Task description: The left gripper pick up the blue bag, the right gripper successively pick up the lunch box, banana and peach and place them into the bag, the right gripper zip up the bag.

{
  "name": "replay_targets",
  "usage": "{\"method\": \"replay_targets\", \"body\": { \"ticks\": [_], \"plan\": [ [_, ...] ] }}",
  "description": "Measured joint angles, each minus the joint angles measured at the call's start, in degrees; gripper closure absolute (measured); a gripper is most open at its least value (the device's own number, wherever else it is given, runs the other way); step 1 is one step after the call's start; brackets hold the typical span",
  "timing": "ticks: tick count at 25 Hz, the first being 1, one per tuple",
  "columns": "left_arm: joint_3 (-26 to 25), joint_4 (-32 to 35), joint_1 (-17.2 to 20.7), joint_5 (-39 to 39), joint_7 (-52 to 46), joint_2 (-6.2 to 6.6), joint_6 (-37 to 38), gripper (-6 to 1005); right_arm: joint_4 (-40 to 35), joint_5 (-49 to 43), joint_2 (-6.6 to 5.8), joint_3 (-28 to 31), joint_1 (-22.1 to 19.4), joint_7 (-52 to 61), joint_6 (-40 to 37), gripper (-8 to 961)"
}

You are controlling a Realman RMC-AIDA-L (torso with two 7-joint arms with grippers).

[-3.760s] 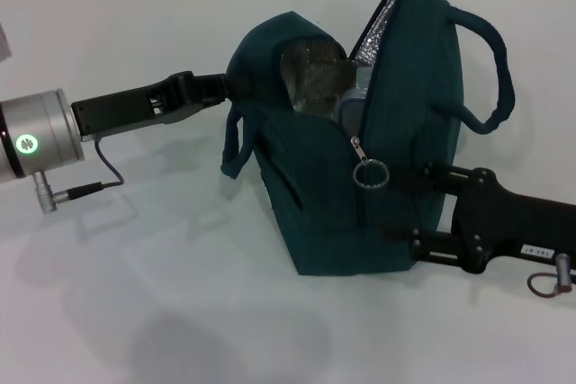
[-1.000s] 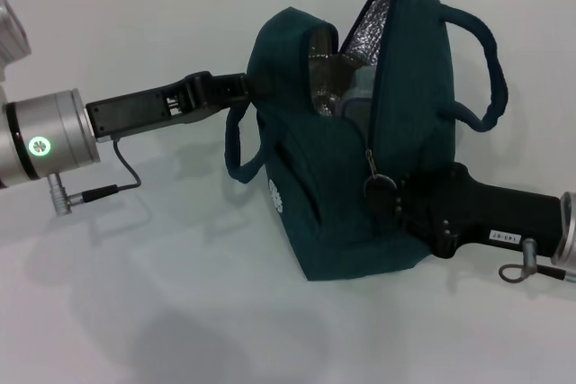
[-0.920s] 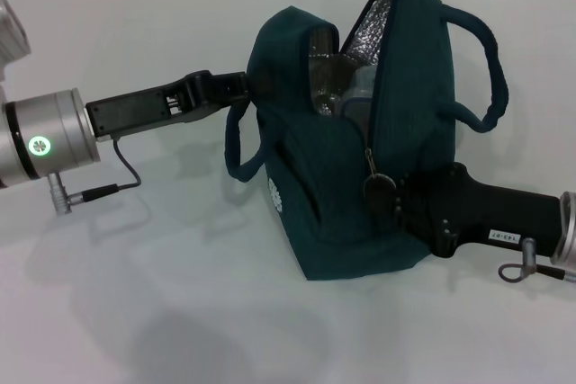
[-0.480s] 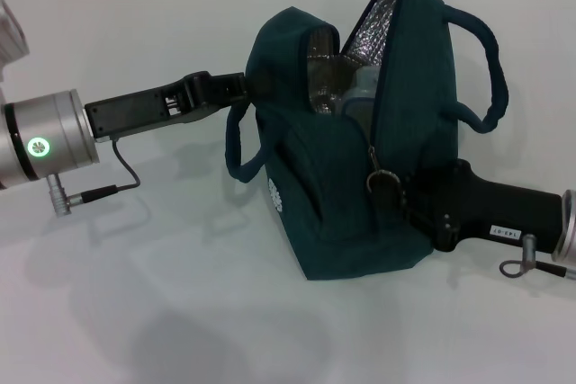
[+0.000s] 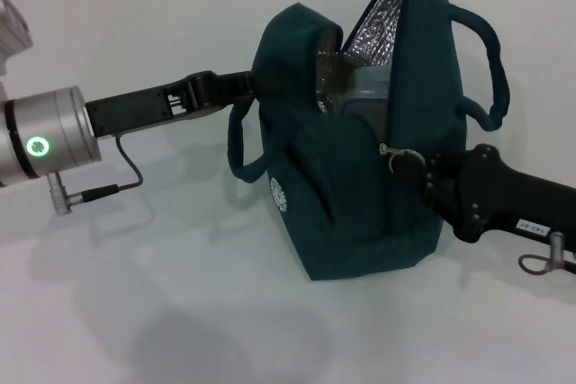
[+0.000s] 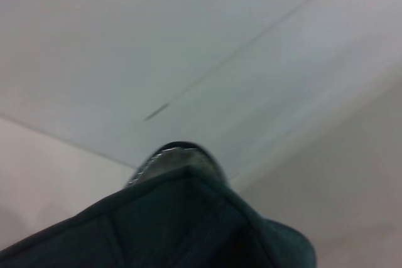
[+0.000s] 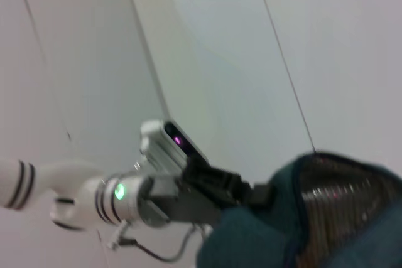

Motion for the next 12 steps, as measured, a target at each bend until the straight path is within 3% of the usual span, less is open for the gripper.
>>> {"method": "replay_targets", "body": {
  "ticks": [9,12],
  "plan": [
    [-0.1,-0.1,0.5,-5.4,9.7,-0.19,4.1,788,-1.8,0.5,-0.27,0.0,0.1,-0.9,-3.3,946],
    [-0.1,-0.2,0.9,-5.5,11.3,-0.37,3.4,724,-2.5,0.5,-0.30,0.4,0.2,-0.9,-3.0,946]
  ]
}}
